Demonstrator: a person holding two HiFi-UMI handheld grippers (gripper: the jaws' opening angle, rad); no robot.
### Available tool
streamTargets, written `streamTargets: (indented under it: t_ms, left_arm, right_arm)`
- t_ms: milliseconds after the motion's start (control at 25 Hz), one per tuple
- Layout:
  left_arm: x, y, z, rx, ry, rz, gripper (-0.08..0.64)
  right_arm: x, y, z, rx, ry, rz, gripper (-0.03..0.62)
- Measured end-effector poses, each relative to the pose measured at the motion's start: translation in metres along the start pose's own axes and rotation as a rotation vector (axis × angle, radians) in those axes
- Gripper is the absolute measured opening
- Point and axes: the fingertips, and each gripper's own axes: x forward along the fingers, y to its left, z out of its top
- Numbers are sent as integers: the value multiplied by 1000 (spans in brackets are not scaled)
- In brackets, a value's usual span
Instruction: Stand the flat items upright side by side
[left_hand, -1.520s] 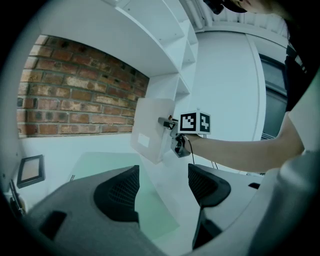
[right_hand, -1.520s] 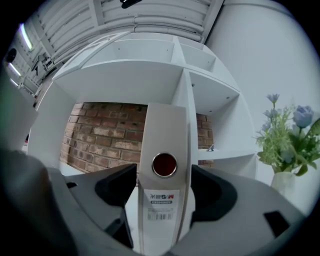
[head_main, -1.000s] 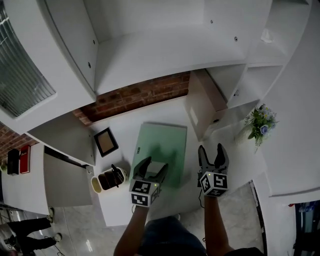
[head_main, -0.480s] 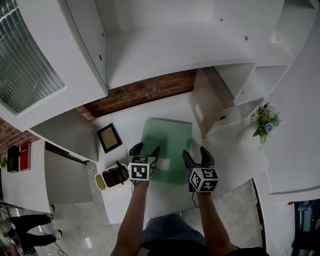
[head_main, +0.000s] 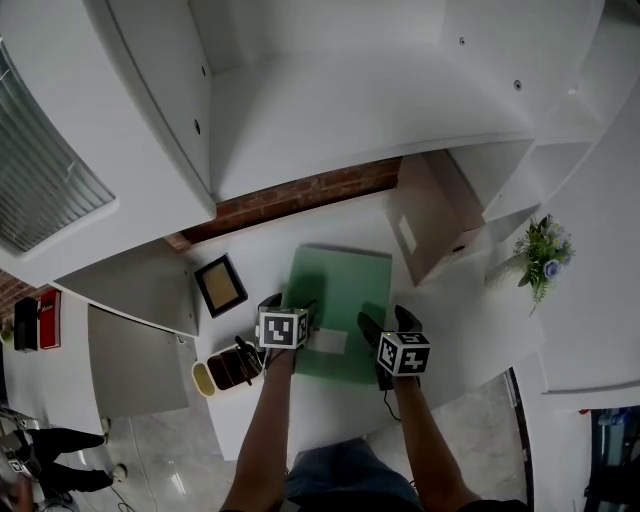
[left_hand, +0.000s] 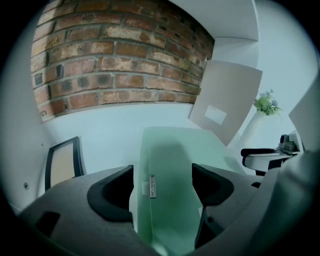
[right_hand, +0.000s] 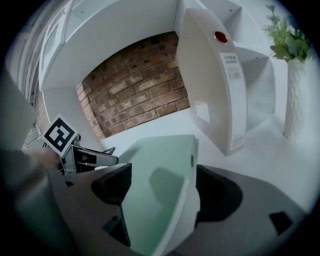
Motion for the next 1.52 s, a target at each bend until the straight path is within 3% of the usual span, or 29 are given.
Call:
streamTargets:
  t_ms: [440,720,1320,1520]
  left_arm:
    - [18,5,-17,-104,104,-99,342]
    - [21,6,-18,-121,136,-132,354]
    - [26,-3,-23,-224,113,-194,353]
    - [19,-17,-20,-233,80,-204,353]
  right_arm:
    - [24,-4,-19,32,121,39,383]
    - [31,-4,-28,55,172,78,383]
    - [31,-6,-33,10,213,45,383]
    - [18,-9,-23,-45,147,45,377]
